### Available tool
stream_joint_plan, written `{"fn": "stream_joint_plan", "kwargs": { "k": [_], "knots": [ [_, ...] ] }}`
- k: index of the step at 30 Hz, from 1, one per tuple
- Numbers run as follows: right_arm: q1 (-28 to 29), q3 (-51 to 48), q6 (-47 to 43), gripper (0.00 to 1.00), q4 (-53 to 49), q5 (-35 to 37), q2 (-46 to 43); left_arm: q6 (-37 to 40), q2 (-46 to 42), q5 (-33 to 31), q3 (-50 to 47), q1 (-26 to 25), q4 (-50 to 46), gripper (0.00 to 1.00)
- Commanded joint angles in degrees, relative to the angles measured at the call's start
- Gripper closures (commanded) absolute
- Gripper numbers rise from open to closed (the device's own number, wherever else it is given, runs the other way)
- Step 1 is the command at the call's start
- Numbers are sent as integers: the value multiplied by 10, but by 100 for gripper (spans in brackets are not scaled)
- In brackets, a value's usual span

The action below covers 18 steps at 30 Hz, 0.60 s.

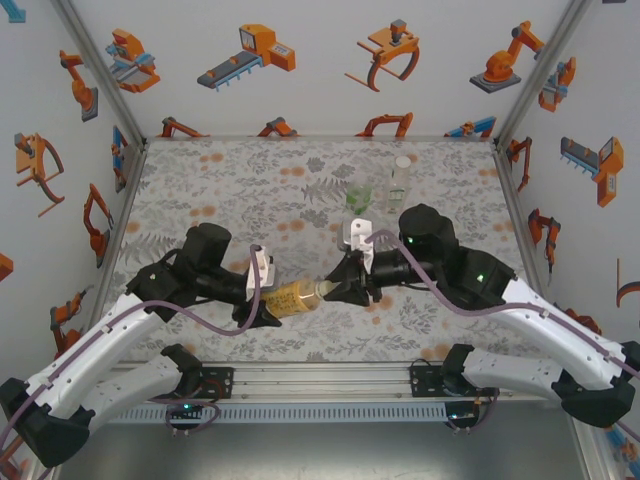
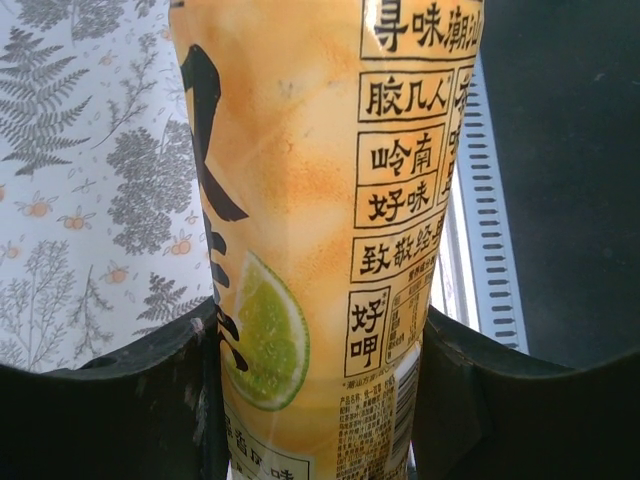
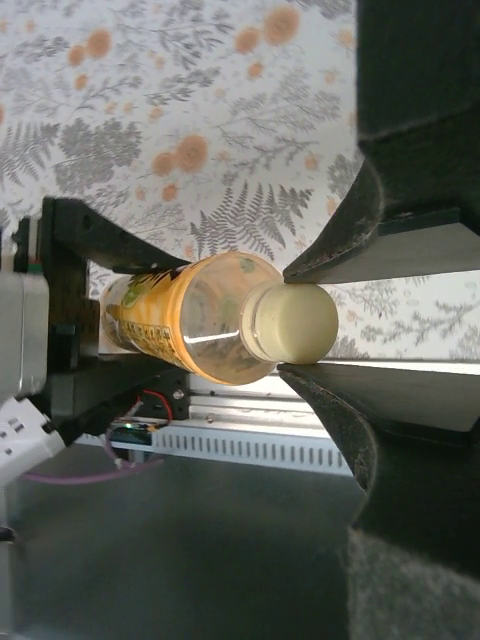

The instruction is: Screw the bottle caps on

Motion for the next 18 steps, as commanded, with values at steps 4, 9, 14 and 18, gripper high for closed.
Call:
{"fn": "stream_joint_plan", "kwargs": {
  "k": [4,9,14,18],
  "knots": [
    [4,-21,254,100,43,113,13,-58,3,-7,10,-7,153,100],
    [-40,-21,430,100,20,131,23,-75,16,-56,-5,-28,207,100],
    [-101,-22,547,100,-29,100,39,-75,54,-123,-14,-64,255,100],
    [-138,-36,596,100,-64,113,35,-76,94,-196,-7,-93,282,100]
  ]
}}
